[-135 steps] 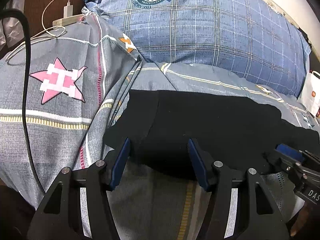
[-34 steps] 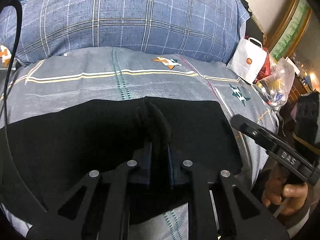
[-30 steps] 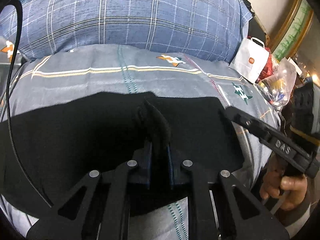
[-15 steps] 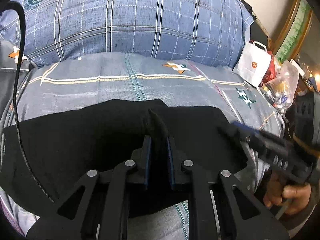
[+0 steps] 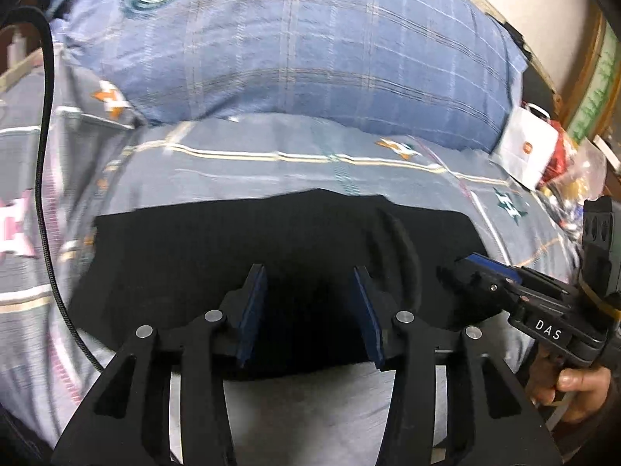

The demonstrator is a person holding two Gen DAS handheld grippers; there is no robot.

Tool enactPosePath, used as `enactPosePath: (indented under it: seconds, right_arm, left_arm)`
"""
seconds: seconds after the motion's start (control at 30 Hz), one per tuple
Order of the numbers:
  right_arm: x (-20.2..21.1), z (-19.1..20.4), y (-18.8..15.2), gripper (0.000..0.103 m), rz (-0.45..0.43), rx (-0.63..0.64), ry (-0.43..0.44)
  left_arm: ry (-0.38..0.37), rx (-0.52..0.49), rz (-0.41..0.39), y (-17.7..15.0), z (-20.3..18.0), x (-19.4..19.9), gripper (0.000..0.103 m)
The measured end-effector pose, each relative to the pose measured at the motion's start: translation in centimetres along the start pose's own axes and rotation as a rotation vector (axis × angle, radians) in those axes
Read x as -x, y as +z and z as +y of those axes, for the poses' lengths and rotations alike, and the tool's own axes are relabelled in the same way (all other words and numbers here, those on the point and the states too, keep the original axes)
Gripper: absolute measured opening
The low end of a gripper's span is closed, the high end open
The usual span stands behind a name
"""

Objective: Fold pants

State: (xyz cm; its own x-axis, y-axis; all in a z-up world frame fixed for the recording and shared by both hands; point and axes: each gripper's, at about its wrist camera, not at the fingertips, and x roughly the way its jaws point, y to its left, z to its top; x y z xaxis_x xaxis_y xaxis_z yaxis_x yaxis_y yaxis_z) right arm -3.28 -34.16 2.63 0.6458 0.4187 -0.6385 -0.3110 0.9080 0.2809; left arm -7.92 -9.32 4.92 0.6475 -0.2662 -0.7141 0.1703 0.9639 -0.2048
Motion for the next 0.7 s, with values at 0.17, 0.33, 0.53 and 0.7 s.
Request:
enactPosePath:
  seconds: [0.17, 0.33, 0.53, 0.7]
  right_arm:
    - [-1.5, 2.8, 0.8, 0.025, 0.021, 0.034, 0.042]
    - [-4.2, 5.9, 1.5, 0.027, 0.049, 0.081, 0.076]
    - [-6.4, 6.5, 0.7, 0.028, 0.095, 0.084, 0.050]
    - [-4.5, 6.5, 1.1, 0.032, 0.061, 0.089, 0.036]
  left_arm:
    - [0.085, 0.047, -0.034, -0.9, 3.1, 2.4, 0.048]
    - [0.158, 0.112, -0.057, -2.0, 6.1, 3.6, 0.052]
    - [0.190, 0.154, -0.052, -3.0, 8.1, 3.3, 0.052]
    - [0.169, 0.196, -0.039, -3.1, 8.8, 2.3, 0.052]
